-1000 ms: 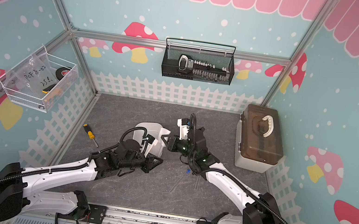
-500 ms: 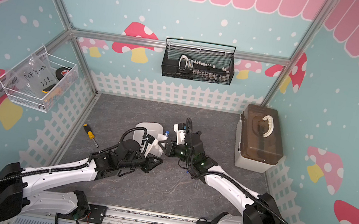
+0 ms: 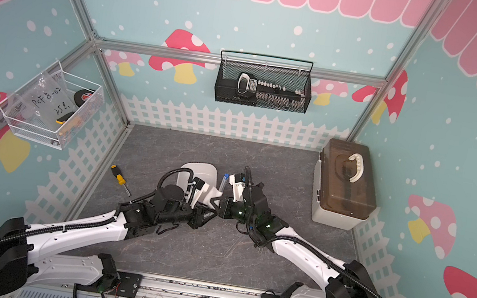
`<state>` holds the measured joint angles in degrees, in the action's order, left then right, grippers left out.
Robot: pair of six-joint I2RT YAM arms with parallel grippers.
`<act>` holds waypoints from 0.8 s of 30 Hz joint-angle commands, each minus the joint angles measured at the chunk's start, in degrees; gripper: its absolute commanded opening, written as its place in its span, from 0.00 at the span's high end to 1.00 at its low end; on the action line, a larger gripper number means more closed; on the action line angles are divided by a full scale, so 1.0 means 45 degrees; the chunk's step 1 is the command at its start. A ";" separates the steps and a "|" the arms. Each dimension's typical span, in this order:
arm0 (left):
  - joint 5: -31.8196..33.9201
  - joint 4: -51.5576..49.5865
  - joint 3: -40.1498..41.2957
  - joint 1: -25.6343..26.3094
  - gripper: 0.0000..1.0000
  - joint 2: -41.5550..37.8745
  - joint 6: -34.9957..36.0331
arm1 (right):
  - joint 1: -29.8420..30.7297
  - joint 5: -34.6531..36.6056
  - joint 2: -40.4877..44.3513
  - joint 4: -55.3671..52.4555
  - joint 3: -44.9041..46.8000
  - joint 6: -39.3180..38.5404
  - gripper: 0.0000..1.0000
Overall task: Wipe the exteriors of test tubes
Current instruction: Wipe the dirt from the test tube.
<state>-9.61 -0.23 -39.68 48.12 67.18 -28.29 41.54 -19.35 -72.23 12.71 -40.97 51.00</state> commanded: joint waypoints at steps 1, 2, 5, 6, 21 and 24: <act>0.0385 -0.0022 0.0095 -0.0068 0.60 -0.0651 -0.0074 | -0.0214 0.0038 0.0056 -0.0226 -0.0407 -0.0292 0.84; 0.0430 -0.0088 0.0154 -0.0064 0.58 -0.0766 -0.0063 | -0.0265 -0.0068 0.0031 -0.0227 -0.0460 -0.0337 0.84; 0.0475 -0.0757 0.0149 -0.0078 0.55 -0.1157 -0.0041 | -0.0436 -0.0284 0.0017 -0.0245 -0.0524 -0.0415 0.84; 0.0503 -0.1041 0.0129 -0.0087 0.55 -0.1324 -0.0023 | -0.0474 -0.0341 0.0030 -0.0279 -0.0507 -0.0452 0.84; -0.2807 -0.1697 -0.2601 -0.2304 0.53 -0.0408 0.0978 | -0.0174 -0.2258 0.1099 -0.0637 0.0372 -0.0847 0.84; -0.3513 -0.0740 -0.2837 -0.2279 0.54 0.0397 0.0595 | -0.0086 -0.2288 0.1386 -0.0637 0.0615 -0.0788 0.84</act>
<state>-19.99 -6.52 -51.40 37.95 66.81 -25.93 40.62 -28.08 -67.31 9.98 -39.70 48.01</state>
